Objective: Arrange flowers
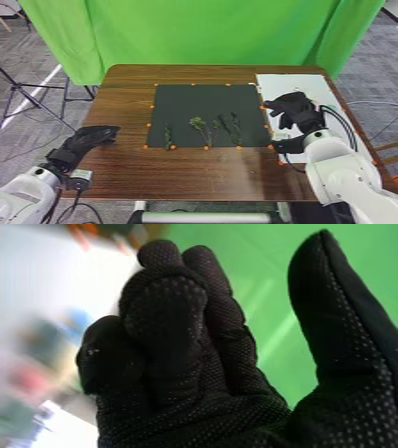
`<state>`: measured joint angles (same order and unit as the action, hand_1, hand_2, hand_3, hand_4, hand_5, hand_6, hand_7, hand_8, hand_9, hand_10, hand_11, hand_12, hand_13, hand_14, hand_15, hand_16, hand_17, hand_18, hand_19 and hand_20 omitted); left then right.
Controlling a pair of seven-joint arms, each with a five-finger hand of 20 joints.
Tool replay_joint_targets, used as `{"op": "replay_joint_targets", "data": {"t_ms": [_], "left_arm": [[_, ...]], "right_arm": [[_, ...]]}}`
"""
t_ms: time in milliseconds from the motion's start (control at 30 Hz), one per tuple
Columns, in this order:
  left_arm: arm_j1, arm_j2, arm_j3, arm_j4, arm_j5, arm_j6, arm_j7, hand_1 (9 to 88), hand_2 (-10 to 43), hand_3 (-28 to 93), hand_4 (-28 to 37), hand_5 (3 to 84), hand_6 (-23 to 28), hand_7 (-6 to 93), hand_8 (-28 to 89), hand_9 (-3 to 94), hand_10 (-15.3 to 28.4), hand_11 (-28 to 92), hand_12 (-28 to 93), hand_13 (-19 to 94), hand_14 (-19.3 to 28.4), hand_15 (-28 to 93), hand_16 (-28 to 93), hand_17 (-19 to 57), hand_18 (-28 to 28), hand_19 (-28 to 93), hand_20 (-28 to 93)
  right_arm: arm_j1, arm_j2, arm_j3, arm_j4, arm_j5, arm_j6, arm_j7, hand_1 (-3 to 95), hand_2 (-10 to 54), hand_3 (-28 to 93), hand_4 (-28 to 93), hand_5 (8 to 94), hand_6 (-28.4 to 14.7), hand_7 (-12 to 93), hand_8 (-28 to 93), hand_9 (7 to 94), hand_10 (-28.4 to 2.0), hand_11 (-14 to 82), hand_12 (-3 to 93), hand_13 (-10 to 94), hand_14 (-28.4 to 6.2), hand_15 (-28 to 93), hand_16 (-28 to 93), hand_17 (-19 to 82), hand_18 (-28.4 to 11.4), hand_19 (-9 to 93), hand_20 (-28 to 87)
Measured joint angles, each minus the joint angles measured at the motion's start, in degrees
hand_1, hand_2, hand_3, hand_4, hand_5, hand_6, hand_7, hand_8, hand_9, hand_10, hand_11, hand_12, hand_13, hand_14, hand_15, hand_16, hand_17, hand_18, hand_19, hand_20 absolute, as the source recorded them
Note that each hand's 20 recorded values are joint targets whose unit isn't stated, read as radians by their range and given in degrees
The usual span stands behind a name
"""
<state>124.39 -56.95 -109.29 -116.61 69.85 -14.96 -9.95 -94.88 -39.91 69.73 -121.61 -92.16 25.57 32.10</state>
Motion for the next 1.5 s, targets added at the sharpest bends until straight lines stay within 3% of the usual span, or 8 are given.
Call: {"op": "replay_joint_targets", "data": {"t_ms": [267,500,700,833,1067,1367,1433,1500], "left_arm": [[-0.48,0.02,0.38,0.13,0.03,-0.13,-0.08,30.3,-0.7,56,-18.0,40.6,4.7,13.7,-6,36.7,15.7,16,11,32,19.9,17,-3,4.8,15.3,12,11],[-0.76,0.07,0.79,0.22,0.12,-0.04,0.09,30.3,-0.9,57,-18.0,40.6,4.7,13.8,-6,36.8,15.7,16,11,32,19.9,17,-3,4.7,15.4,12,12],[-0.83,0.07,0.97,0.29,0.22,0.03,0.25,30.1,-1.0,57,-17.9,40.9,4.7,13.9,-6,37.3,15.5,16,11,32,19.9,17,-3,4.5,15.4,13,12],[-0.94,0.12,1.38,0.57,0.35,0.26,1.08,30.3,-0.9,57,-18.1,42.0,4.8,14.7,-6,38.9,15.7,17,11,34,20.2,18,-2,4.4,15.5,13,12],[-0.74,0.04,3.36,1.01,0.70,4.21,4.42,30.3,-0.9,57,-18.1,42.7,5.1,15.1,-6,39.5,15.7,18,11,34,20.2,19,-2,4.5,15.6,14,13],[-0.76,-0.39,4.35,1.16,0.84,4.99,5.78,30.5,-0.9,57,-18.5,43.6,5.4,15.7,-6,41.0,16.0,19,11,34,20.0,19,-3,5.0,15.3,14,13],[-0.69,-0.28,5.33,1.44,0.83,6.74,7.20,30.5,-0.8,57,-19.1,43.5,5.4,15.9,-6,41.0,15.8,19,11,32,19.1,18,-3,5.4,14.0,12,12],[-0.47,0.28,7.57,2.05,0.57,11.21,10.39,30.0,-0.5,58,-20.2,43.1,5.2,16.6,-7,40.8,15.5,19,10,31,18.1,16,-4,6.1,11.8,9,11]], "right_arm": [[12.65,7.46,-10.39,8.02,-21.71,-2.10,-0.86,36.0,-9.5,65,-9,58.4,-0.4,18,-6,62.5,-16.2,10.5,22.6,84,-4.5,55,35,57,-12.5,93,41],[18.62,9.56,-14.93,13.08,-22.58,-12.53,-0.33,34.2,-9.5,64,-10,54.8,-1.3,15,-5,58.9,-16.5,9.1,23.1,82,-5.0,55,34,56,-13.0,92,42],[21.53,10.32,-18.58,17.87,-23.86,-13.65,0.55,33.2,-9.5,63,-10,53.7,-1.5,14,-4,58.5,-16.6,8.8,23.4,82,-4.9,55,34,56,-13.1,92,42],[21.53,10.48,-18.64,19.94,-24.45,-14.05,1.38,32.9,-9.5,64,-11,53.6,-1.5,14,-4,58.5,-16.7,8.8,23.4,82,-5.0,55,33,56,-13.2,92,42],[20.65,10.40,-18.58,22.17,-24.35,-14.67,2.21,33.0,-9.5,63,-11,53.7,-1.6,15,-4,59.0,-16.6,9.1,23.3,82,-5.2,56,33,56,-13.2,92,42],[20.77,9.43,-19.65,25.08,-24.25,-14.98,2.57,33.9,-9.5,64,-11,53.7,-1.6,15,-4,59.7,-16.5,9.5,23.2,82,-5.1,57,33,56,-13.5,92,43],[20.77,9.21,-19.85,25.55,-24.23,-14.98,2.61,34.6,-9.5,64,-11,53.7,-1.6,15,-4,59.9,-16.5,9.6,23.0,82,-5.1,57,33,56,-13.5,92,43],[20.77,9.00,-20.08,25.97,-24.23,-14.98,2.70,35.9,-9.5,64,-11,53.9,-1.5,15,-4,60.4,-16.3,9.9,23.0,83,-5.0,57,33,56,-13.6,92,43]]}}
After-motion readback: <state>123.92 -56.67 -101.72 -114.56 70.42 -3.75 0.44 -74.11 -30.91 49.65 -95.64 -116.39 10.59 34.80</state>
